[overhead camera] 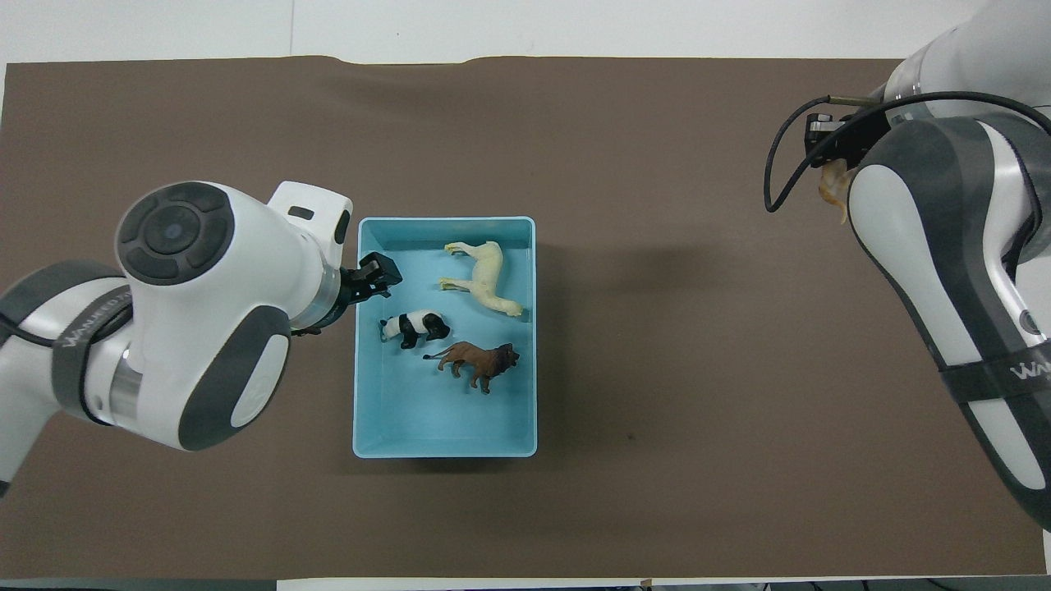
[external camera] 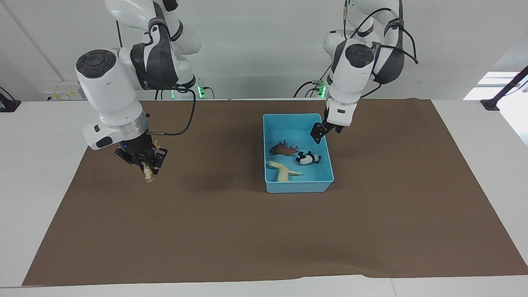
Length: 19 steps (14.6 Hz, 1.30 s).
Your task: Put all toys into storage box
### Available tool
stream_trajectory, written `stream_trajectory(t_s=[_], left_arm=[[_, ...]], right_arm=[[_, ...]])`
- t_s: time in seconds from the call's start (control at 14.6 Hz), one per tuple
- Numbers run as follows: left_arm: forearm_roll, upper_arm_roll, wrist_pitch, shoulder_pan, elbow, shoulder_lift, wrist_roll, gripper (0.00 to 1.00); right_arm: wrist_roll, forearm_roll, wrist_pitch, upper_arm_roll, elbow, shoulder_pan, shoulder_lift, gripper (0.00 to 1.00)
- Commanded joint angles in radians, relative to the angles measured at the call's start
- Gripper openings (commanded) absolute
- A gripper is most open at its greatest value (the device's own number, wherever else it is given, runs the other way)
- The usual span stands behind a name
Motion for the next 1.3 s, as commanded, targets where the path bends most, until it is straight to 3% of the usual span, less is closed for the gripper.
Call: stream_trajectory(t_s=[0.0, 0.2, 0.41, 0.61, 0.82, 0.96, 1.09, 1.16, 1.23], left_arm=[[-0.015, -0.001, -0.172, 0.082, 0.089, -0.065, 0.149, 1.0], [-0.003, 0.007, -0.333, 0.162, 0.157, -0.079, 0.416, 1.0], [0.041, 0.016, -0.411, 0.212, 0.166, -0.086, 0.704, 1.0], [0.043, 0.022, -0.396, 0.23, 0.154, -0.108, 0.74, 1.0], [0.04, 0.034, -0.384, 0.239, 0.179, -0.094, 0.758, 1.0], [0.039, 0.039, -0.407, 0.241, 0.25, -0.038, 0.762, 1.0], [0.042, 0.042, -0.418, 0.232, 0.26, -0.027, 0.765, 1.0], [0.046, 0.043, -0.422, 0.222, 0.252, -0.033, 0.766, 1.0], [0.046, 0.043, -0.422, 0.218, 0.245, -0.034, 0.766, 1.0]], right_arm=[[0.097, 0.015, -0.047, 0.03, 0.072, 0.073, 0.015, 0.0], [0.293, 0.022, -0.047, 0.031, 0.152, 0.228, 0.061, 0.0], [0.467, 0.011, -0.025, 0.021, 0.258, 0.394, 0.165, 0.0], [0.525, -0.001, 0.043, 0.019, 0.255, 0.485, 0.199, 0.0], [0.712, -0.116, 0.173, 0.021, 0.249, 0.595, 0.335, 0.0], [0.731, -0.135, 0.249, 0.021, 0.17, 0.604, 0.348, 0.0], [0.748, -0.129, 0.257, 0.022, 0.148, 0.608, 0.343, 0.0], [0.756, -0.129, 0.249, 0.021, 0.142, 0.611, 0.34, 0.99], [0.786, -0.127, 0.222, 0.021, 0.151, 0.621, 0.337, 1.0]])
